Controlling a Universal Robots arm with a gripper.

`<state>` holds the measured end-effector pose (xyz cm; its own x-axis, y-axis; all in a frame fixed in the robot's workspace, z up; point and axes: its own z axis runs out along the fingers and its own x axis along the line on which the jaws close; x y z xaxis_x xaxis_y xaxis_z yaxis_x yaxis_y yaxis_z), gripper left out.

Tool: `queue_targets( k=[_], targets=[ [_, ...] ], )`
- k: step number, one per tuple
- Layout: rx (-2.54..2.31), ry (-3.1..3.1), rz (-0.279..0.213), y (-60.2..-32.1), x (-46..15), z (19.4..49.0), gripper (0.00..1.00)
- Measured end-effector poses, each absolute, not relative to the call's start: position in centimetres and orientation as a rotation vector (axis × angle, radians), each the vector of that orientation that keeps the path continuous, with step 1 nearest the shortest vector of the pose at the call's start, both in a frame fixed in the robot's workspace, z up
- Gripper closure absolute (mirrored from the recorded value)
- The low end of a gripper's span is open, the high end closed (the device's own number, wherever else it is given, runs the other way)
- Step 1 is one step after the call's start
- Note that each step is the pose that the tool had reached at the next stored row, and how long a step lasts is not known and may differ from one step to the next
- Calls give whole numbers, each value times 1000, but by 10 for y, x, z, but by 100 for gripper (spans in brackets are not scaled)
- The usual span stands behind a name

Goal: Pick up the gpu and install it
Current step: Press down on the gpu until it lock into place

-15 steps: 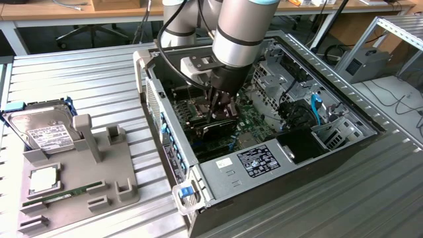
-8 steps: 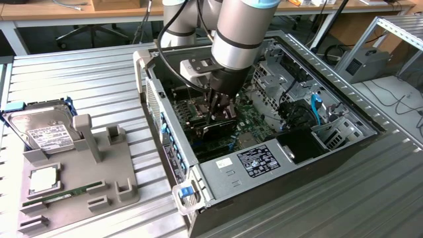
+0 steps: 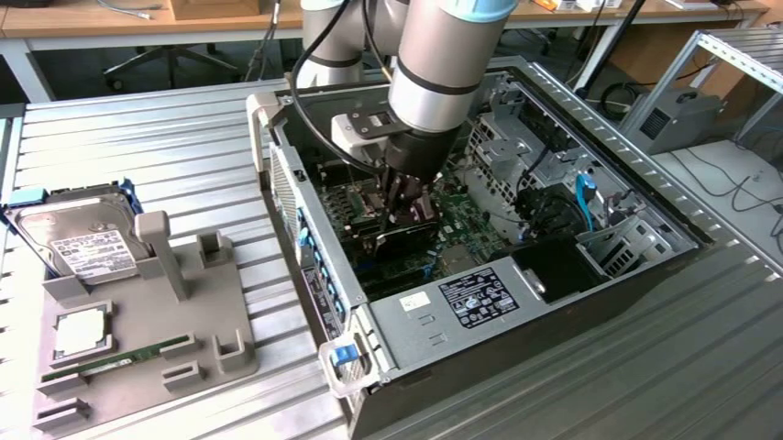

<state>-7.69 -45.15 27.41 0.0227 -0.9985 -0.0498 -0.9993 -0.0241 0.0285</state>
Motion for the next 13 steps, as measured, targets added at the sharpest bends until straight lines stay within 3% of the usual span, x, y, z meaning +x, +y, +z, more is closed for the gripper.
queue_targets(
  k=[13],
  targets=[
    [-2236, 2184, 87, -451, -77, 272, 89]
  ],
)
